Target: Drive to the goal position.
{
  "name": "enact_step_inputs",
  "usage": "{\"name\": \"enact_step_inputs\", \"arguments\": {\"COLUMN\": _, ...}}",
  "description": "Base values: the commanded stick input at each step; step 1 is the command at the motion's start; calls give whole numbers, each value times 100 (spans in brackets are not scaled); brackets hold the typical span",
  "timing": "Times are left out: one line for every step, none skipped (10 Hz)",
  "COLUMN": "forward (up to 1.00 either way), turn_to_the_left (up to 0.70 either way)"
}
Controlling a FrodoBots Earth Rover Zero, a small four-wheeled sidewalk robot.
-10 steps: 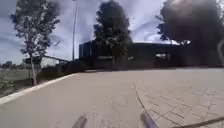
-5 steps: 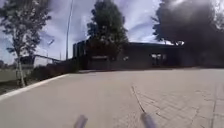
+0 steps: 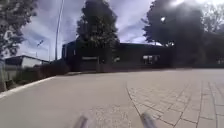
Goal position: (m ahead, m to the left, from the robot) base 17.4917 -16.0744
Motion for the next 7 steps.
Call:
{"name": "enact_step_inputs", "arguments": {"forward": 100, "turn_to_the_left": -40}}
{"name": "enact_step_inputs", "arguments": {"forward": 100, "turn_to_the_left": -22}}
{"name": "enact_step_inputs", "arguments": {"forward": 100, "turn_to_the_left": -7}}
{"name": "enact_step_inputs", "arguments": {"forward": 100, "turn_to_the_left": 0}}
{"name": "enact_step_inputs", "arguments": {"forward": 100, "turn_to_the_left": 0}}
{"name": "enact_step_inputs", "arguments": {"forward": 100, "turn_to_the_left": 0}}
{"name": "enact_step_inputs", "arguments": {"forward": 100, "turn_to_the_left": 0}}
